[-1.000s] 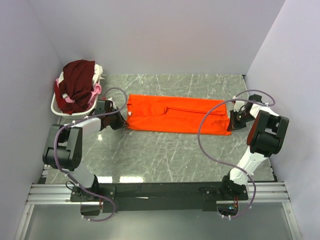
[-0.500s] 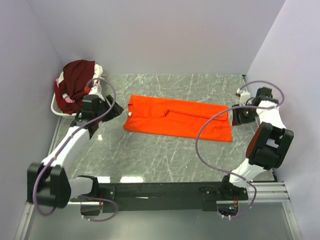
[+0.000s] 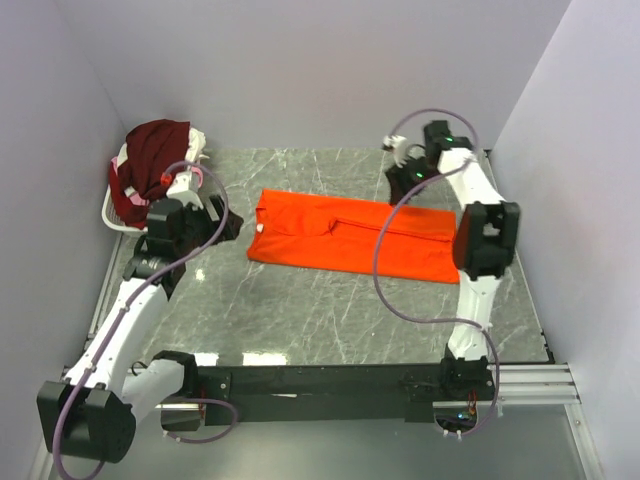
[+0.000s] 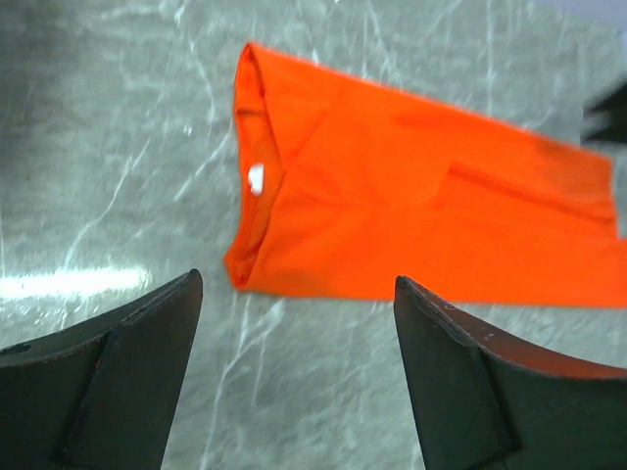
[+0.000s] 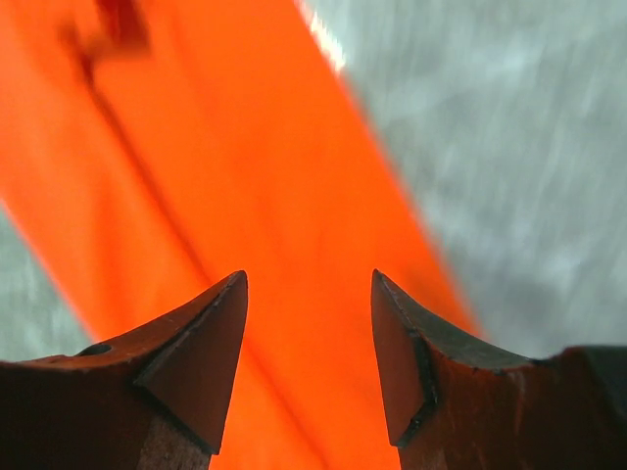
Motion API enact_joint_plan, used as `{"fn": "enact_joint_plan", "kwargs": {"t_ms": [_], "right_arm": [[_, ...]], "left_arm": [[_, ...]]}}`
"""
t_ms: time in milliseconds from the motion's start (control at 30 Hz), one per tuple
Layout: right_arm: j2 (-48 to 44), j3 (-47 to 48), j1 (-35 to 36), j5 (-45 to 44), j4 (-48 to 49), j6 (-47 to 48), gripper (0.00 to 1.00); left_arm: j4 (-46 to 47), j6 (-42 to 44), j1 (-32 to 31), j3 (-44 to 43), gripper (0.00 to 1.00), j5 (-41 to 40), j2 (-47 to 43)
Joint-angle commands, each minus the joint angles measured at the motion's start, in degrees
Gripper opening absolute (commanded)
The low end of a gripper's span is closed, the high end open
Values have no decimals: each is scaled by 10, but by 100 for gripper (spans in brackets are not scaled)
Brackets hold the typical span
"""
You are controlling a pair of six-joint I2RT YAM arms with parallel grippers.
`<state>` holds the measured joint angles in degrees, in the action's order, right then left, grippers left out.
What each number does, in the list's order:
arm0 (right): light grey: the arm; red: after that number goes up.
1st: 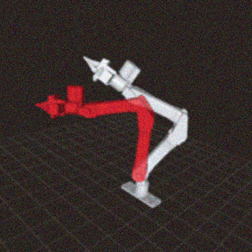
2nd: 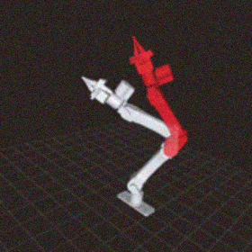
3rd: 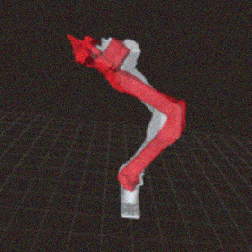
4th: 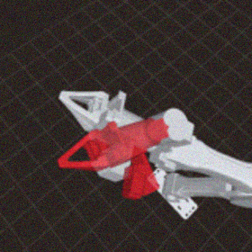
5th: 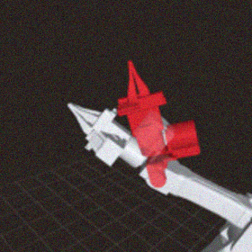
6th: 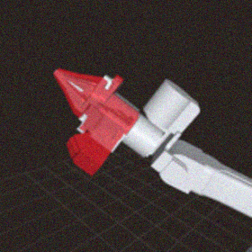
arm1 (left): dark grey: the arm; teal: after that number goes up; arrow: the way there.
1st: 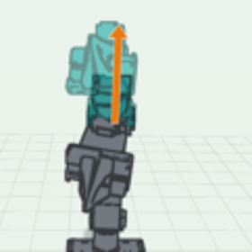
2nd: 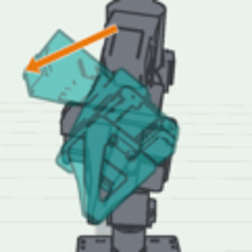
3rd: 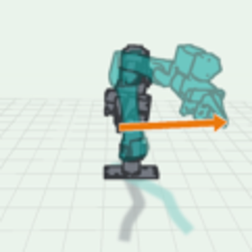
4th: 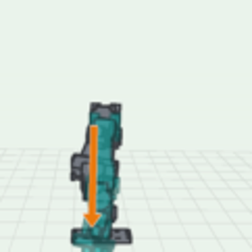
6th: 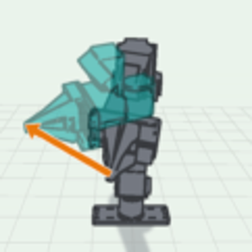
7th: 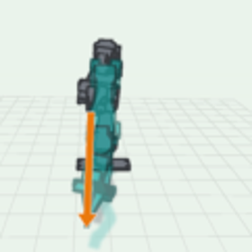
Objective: Fold and stack the t-shirts
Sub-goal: Fold the tshirt
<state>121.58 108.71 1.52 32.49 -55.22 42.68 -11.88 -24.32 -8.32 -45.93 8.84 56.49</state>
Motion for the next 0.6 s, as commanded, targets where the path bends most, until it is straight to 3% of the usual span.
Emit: {"fn": "enact_joint_plan", "kwargs": {"t_ms": [0,167,567], "right_arm": [[65,119,30,-8,-9,-68,61],[164,230,66,-44,11,-130,60],[210,215,112,-113,49,-169,56]], "left_arm": [[5,30,1,30,84,12,-23],[-7,40,1,21,83,5,-18],[-8,38,1,20,82,15,-13]]}}
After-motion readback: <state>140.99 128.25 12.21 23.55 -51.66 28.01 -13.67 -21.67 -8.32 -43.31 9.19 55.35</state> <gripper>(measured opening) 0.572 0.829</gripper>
